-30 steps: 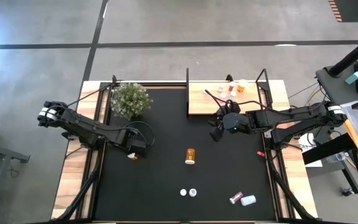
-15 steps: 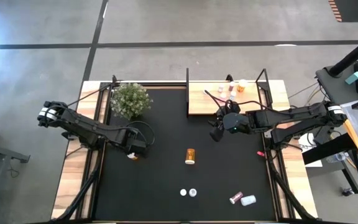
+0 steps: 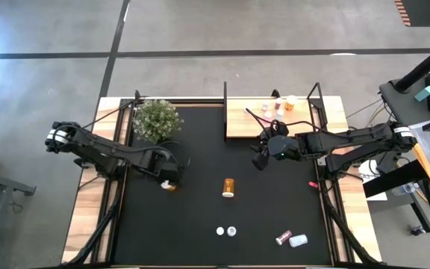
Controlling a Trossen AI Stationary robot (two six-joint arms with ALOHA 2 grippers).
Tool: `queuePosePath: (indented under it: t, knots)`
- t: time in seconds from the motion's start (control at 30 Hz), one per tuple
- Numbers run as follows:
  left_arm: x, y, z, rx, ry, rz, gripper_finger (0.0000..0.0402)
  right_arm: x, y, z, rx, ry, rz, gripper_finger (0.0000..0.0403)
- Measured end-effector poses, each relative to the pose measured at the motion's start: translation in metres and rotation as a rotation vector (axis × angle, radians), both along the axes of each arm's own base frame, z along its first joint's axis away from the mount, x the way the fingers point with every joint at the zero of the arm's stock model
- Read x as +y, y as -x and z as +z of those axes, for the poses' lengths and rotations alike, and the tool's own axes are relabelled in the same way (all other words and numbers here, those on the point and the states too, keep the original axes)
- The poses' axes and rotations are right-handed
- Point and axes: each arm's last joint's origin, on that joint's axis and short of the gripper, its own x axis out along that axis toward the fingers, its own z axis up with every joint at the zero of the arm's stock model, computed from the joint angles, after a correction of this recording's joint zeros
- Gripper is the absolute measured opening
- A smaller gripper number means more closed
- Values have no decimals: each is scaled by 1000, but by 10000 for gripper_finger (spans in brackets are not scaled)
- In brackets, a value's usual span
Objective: Pick and place medicine bottles onto shelf by color
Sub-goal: Put the left orange pill bottle on the shelf aligned with the other orange pill bottle
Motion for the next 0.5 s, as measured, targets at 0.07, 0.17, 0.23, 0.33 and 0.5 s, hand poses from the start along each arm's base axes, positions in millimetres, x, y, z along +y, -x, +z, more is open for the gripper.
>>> queuePosePath:
  t: [0.07,0.17,0.23,0.33,0.5]
  knots:
    - [3,-8,2,-40,3,-3,175,0,0,0,-1,-1,0,217]
    - [7,-26,1,-82,-2,-20,175,0,0,0,-1,-2,-1,217]
    - [11,-41,0,-105,-15,-63,175,0,0,0,-1,-2,-1,217]
    - [16,-65,-4,-80,-30,-159,174,0,0,0,2,-2,-2,217]
    - [33,-97,-7,-46,-56,-289,177,0,1,0,4,-2,-2,217]
